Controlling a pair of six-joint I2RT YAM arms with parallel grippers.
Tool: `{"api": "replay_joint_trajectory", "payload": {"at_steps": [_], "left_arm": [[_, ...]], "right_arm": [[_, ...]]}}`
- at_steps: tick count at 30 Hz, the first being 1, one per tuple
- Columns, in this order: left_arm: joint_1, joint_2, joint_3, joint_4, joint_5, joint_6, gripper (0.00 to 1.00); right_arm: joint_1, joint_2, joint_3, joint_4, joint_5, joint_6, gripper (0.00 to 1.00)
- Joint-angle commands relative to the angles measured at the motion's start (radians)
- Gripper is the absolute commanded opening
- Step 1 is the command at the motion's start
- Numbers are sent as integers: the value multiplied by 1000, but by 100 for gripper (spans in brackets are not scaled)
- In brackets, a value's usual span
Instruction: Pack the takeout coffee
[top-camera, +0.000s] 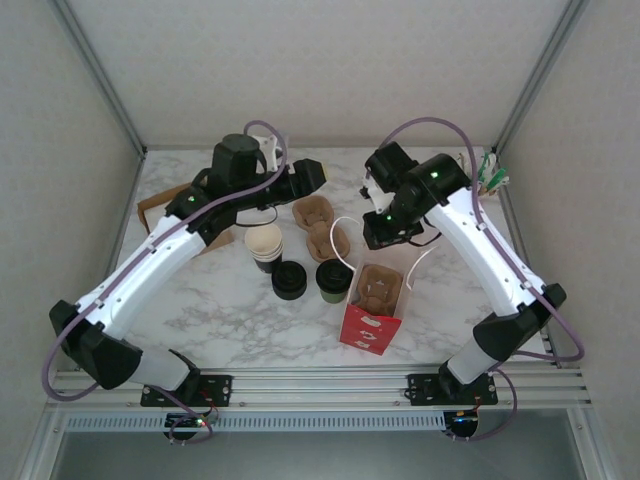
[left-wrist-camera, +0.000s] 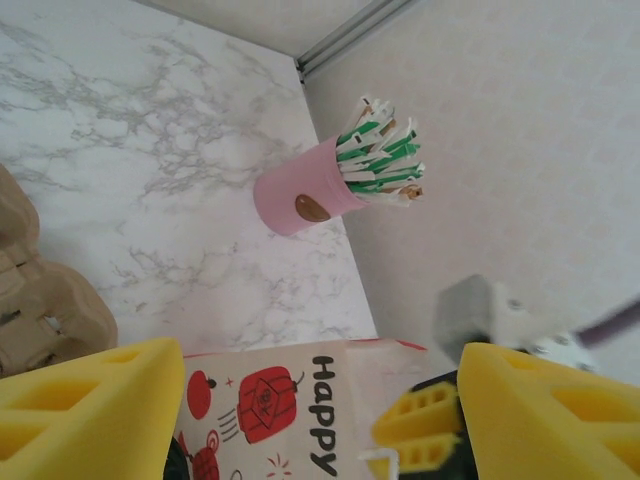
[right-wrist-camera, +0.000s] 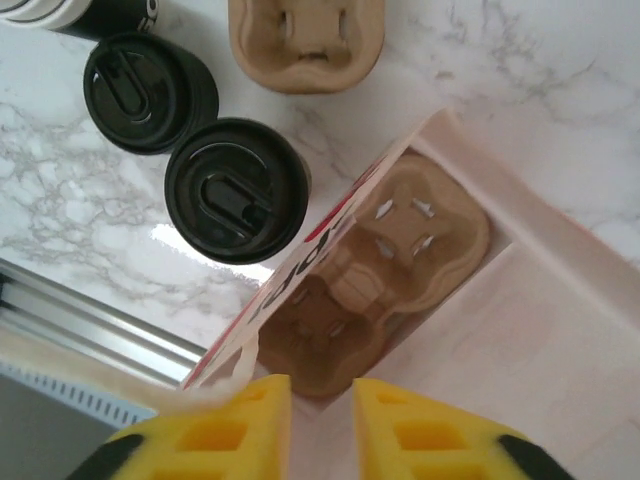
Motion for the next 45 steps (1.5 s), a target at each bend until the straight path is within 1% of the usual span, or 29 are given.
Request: {"api": "replay_joint_trajectory", "payload": {"at_steps": [1,3,4,9,11,15,17,18,20,23,25,31,37,39,45], "left_arm": [[-1,0,-8,-55,-4,-63,71],[-4,14,3,-43,26,-94,71],[-9,27,18,-50,33,-98,70],[-26,123,131,-179,41,-91,69],[-34,158,169,-200,52,-102,68],[-48,236,274,-256,66,-110,67],[-47,272,325,-309,62,-92,66],[-42,290,352,-340,47,-75,66],[-25,313,376,-384,30,-52,65],[13,327,362,-399,13,-43,65],[46,337,352,-407,1,-50,65],[141,410,404,-430,52,-81,65],[183,471,440,-466,92,-74,63],[191,490,453,-466,110,-83,63],[202,582,603,-544,123,-67,63]], "right_arm": [[-5,-17,-12,-43,-28,39,19],[-6,-29,-43,-37,-22,34,16],[-5,-46,-81,-15,-19,29,18],[-6,-104,-199,2,41,-7,21],[-8,-121,-248,11,59,-16,21],[-7,-131,-324,34,93,14,23],[-8,-129,-336,37,109,34,22],[-8,-130,-340,42,118,45,24],[-8,-131,-339,49,125,57,25],[-7,-121,-317,44,125,78,25],[-8,-119,-305,45,104,101,28],[-6,-98,-293,-3,125,140,29],[-2,-85,-318,-9,136,150,28],[0,-66,-281,-22,133,144,28],[1,6,-96,-65,153,132,29]]}}
